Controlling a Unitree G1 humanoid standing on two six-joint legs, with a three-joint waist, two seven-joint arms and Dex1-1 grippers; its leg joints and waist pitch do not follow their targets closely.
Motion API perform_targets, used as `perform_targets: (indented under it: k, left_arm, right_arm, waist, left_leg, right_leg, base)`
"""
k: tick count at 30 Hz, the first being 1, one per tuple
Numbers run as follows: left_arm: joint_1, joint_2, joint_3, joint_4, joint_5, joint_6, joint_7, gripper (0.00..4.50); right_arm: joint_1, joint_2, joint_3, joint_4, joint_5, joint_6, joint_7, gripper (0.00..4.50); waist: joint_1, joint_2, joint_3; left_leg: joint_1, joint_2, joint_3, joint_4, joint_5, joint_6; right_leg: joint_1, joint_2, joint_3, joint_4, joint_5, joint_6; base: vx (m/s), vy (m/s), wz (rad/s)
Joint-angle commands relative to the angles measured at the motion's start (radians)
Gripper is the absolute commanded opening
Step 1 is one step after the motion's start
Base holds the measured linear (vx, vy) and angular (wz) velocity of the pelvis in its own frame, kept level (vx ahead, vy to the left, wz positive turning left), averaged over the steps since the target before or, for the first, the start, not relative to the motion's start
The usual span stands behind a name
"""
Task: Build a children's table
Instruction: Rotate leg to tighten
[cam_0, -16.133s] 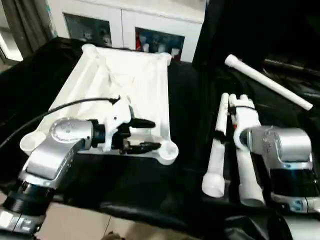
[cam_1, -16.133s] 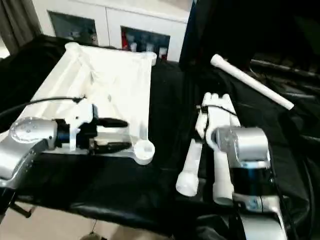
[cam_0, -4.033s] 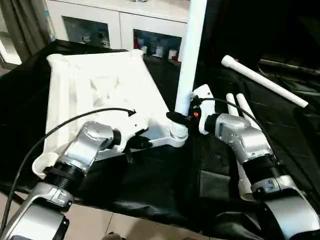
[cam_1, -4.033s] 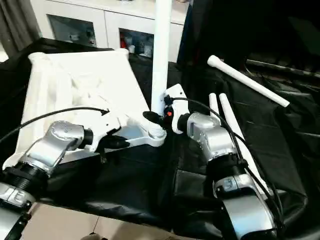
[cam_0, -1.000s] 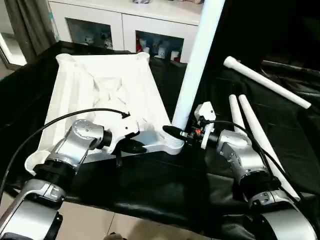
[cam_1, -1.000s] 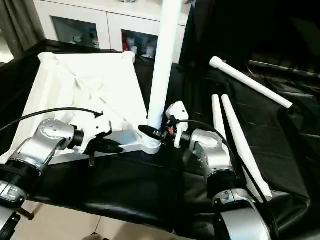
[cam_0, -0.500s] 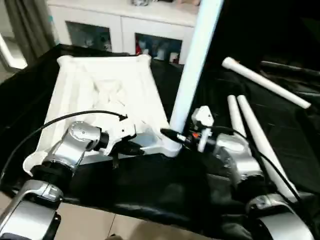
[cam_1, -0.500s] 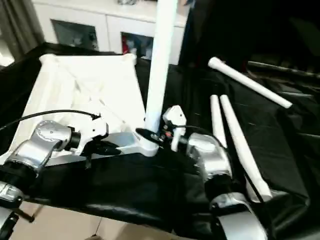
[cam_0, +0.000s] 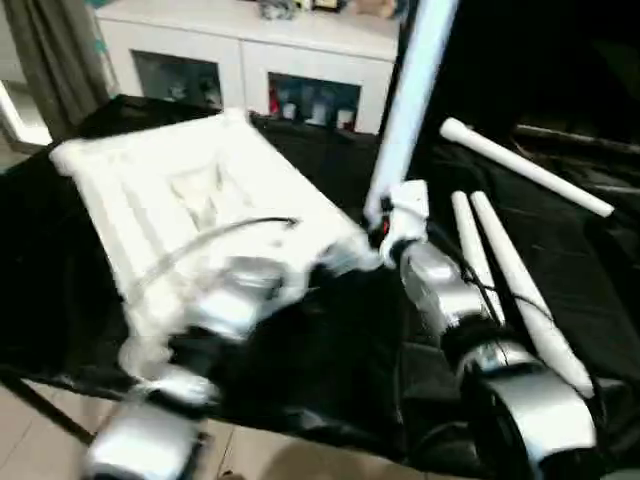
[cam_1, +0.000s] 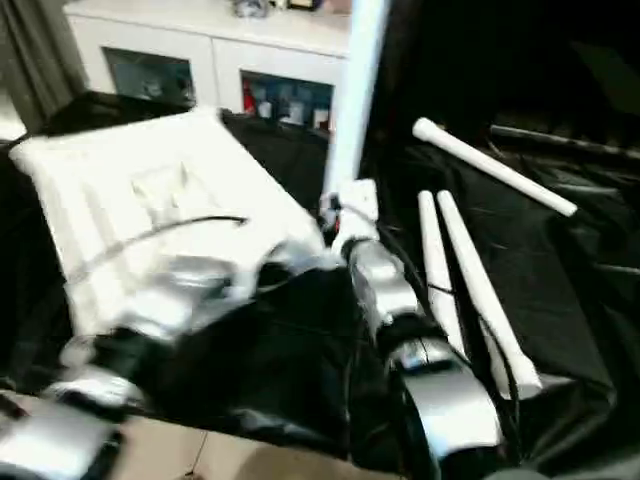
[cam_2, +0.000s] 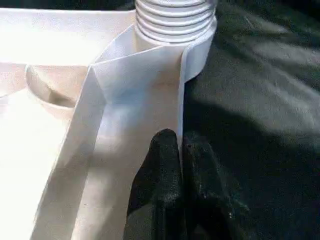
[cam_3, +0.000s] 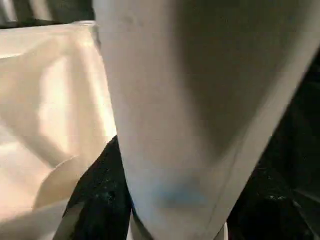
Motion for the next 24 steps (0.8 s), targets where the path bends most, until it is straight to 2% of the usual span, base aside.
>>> perform_targets:
  k: [1, 3, 7, 9, 13, 18, 19, 21, 23, 24]
  left_arm:
    - [-0.002, -0.043, 0.04, -0.019, -0.024, -0.001, 0.094, 0.0]
    - [0.001, -0.047, 0.038, -0.03, -0.022, 0.014, 0.107, 0.0]
    - [0.011, -0.028, 0.04, -0.047, -0.01, 0.033, 0.11, 0.0]
    - [0.012, -0.021, 0.044, -0.049, -0.007, 0.036, 0.111, 0.0]
    - [0.015, -0.006, 0.042, -0.059, -0.001, 0.052, 0.112, 0.0]
    - [0.016, 0.002, 0.042, -0.069, -0.007, 0.059, 0.101, 0.0]
    - [0.016, 0.004, 0.042, -0.069, -0.008, 0.059, 0.099, 0.0]
    - [0.015, 0.007, 0.043, -0.068, -0.009, 0.058, 0.098, 0.0]
    - [0.015, 0.011, 0.044, -0.068, -0.01, 0.059, 0.095, 0.0]
    - [0.015, 0.012, 0.044, -0.068, -0.011, 0.059, 0.095, 0.0]
  right_arm:
    - [0.031, 0.053, 0.016, 0.1, -0.013, 0.066, -0.019, 1.91]
    - [0.021, 0.062, 0.011, 0.109, -0.013, 0.065, -0.029, 1.91]
    - [0.013, 0.07, -0.002, 0.126, -0.018, 0.061, -0.03, 1.91]
    - [0.011, 0.071, -0.006, 0.129, -0.018, 0.061, -0.028, 1.91]
    - [0.002, 0.07, -0.003, 0.14, -0.033, 0.053, -0.029, 1.91]
    - [-0.011, 0.076, -0.028, 0.133, -0.012, 0.03, 0.039, 1.91]
    - [-0.015, 0.076, -0.031, 0.131, -0.011, 0.026, 0.046, 2.47]
    - [-0.019, 0.078, -0.045, 0.128, 0.004, 0.021, 0.068, 2.63]
    - [-0.025, 0.078, -0.045, 0.126, 0.004, 0.018, 0.074, 2.69]
    - [-0.026, 0.078, -0.045, 0.126, 0.004, 0.017, 0.077, 2.87]
  waist:
    - [0.004, -0.008, -0.048]
    - [0.005, -0.011, -0.05]
    - [0.012, -0.012, -0.052]
    - [0.012, -0.012, -0.051]
    - [0.009, -0.01, -0.049]
    - [0.005, -0.013, -0.05]
    - [0.003, -0.014, -0.049]
    - [0.001, -0.016, -0.048]
    - [-0.007, -0.014, -0.048]
    - [-0.01, -0.016, -0.052]
  left_leg:
    - [0.0, 0.035, -0.015, -0.079, -0.308, 0.016]
    - [-0.004, 0.036, -0.014, -0.079, -0.285, 0.022]
    - [-0.004, 0.035, -0.01, -0.079, -0.241, 0.033]
    - [-0.004, 0.035, -0.01, -0.08, -0.241, 0.031]
    - [0.0, 0.039, -0.013, -0.086, -0.293, 0.01]
    - [-0.003, 0.039, -0.013, -0.086, -0.294, 0.012]
    - [-0.002, 0.039, -0.013, -0.086, -0.295, 0.014]
    - [-0.003, 0.038, -0.013, -0.086, -0.301, 0.017]
    - [-0.011, 0.038, -0.016, -0.088, -0.3, 0.014]
    - [-0.015, 0.039, -0.018, -0.088, -0.281, 0.013]
  right_leg:
    - [0.018, -0.082, 0.044, -0.1, -0.365, -0.13]
    - [0.022, -0.081, 0.044, -0.095, -0.328, -0.131]
    - [0.025, -0.077, 0.044, -0.09, -0.252, -0.142]
    - [0.026, -0.078, 0.044, -0.09, -0.253, -0.142]
    - [0.021, -0.078, 0.043, -0.097, -0.318, -0.13]
    - [0.023, -0.079, 0.045, -0.094, -0.291, -0.14]
    - [0.022, -0.078, 0.045, -0.095, -0.292, -0.141]
    - [0.022, -0.078, 0.044, -0.097, -0.308, -0.139]
    - [0.027, -0.081, 0.043, -0.097, -0.324, -0.137]
    - [0.03, -0.08, 0.041, -0.095, -0.314, -0.133]
  base:
    - [0.0, 0.0, 0.0]
    - [0.0, 0.0, 0.0]
    - [0.0, 0.0, 0.0]
    - [0.0, 0.0, 0.0]
    - [0.0, 0.0, 0.0]
    - [0.0, 0.0, 0.0]
    - [0.0, 0.0, 0.0]
    - [0.0, 0.0, 0.0]
    - [0.0, 0.0, 0.0]
    - [0.0, 0.0, 0.0]
